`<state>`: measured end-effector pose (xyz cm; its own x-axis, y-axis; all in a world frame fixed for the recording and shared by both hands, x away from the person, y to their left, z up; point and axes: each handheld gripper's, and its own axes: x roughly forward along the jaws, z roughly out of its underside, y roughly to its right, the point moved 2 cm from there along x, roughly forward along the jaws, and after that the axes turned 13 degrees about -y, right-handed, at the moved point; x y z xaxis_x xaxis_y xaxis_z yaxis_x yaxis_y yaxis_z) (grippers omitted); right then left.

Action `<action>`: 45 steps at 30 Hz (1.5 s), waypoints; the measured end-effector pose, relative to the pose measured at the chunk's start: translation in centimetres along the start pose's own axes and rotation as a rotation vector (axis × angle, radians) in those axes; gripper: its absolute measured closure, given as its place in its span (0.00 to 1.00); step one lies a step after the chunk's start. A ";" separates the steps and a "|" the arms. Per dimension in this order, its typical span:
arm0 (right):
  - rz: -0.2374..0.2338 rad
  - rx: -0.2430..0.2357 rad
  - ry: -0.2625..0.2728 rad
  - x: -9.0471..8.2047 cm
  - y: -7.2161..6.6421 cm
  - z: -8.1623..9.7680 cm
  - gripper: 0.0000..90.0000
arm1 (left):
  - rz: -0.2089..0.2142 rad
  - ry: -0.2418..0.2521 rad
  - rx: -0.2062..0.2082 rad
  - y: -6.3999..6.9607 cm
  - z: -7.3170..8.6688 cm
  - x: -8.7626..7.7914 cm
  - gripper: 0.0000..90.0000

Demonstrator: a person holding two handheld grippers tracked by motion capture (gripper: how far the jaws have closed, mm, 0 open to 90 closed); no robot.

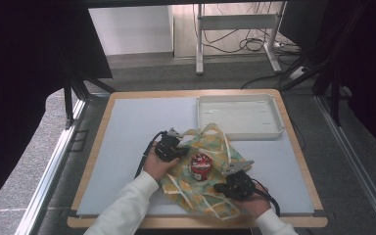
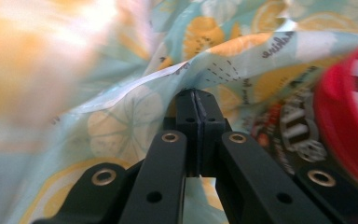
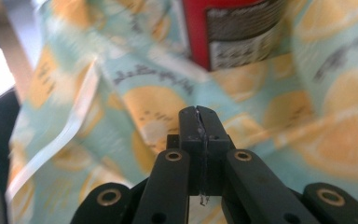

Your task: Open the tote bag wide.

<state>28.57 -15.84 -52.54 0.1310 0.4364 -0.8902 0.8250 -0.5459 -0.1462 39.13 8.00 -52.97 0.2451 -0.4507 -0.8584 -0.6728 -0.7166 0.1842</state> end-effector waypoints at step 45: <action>0.020 0.176 -0.008 1.3 9.6 -8.3 0.99 | 0.165 -0.114 0.131 4.1 5.8 -0.9 1.00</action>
<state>41.24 -14.62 -51.53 0.1412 0.4191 -0.8969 0.7134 -0.6712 -0.2013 32.11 8.58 -54.25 0.0486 -0.4879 -0.8715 -0.7839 -0.5594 0.2695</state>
